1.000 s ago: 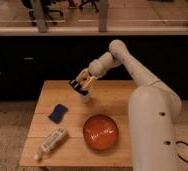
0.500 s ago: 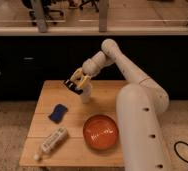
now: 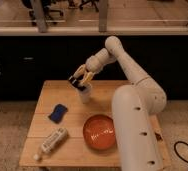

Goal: Place the eraser in the ceramic cup

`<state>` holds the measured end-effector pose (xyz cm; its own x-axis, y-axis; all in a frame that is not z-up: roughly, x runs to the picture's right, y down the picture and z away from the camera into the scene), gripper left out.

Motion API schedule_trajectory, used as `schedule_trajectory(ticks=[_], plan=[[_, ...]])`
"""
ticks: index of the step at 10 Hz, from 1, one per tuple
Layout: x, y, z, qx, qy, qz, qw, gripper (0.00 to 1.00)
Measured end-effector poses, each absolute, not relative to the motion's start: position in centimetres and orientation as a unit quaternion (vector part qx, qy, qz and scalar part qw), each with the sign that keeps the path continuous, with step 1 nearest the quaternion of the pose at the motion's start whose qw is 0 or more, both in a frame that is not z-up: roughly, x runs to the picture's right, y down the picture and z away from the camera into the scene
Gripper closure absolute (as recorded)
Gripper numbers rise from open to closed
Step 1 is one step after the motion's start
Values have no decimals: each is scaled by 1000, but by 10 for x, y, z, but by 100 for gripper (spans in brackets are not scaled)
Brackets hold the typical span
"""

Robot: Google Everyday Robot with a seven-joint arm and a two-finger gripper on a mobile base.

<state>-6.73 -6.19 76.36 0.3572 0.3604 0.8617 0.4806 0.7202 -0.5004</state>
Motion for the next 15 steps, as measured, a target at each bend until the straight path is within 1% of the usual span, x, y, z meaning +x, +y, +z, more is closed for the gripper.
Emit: schedule_trajectory(ticks=[9, 15], plan=[[-42, -48, 813, -390, -567, 7, 725, 100], [-41, -46, 815, -392, -567, 9, 725, 100]])
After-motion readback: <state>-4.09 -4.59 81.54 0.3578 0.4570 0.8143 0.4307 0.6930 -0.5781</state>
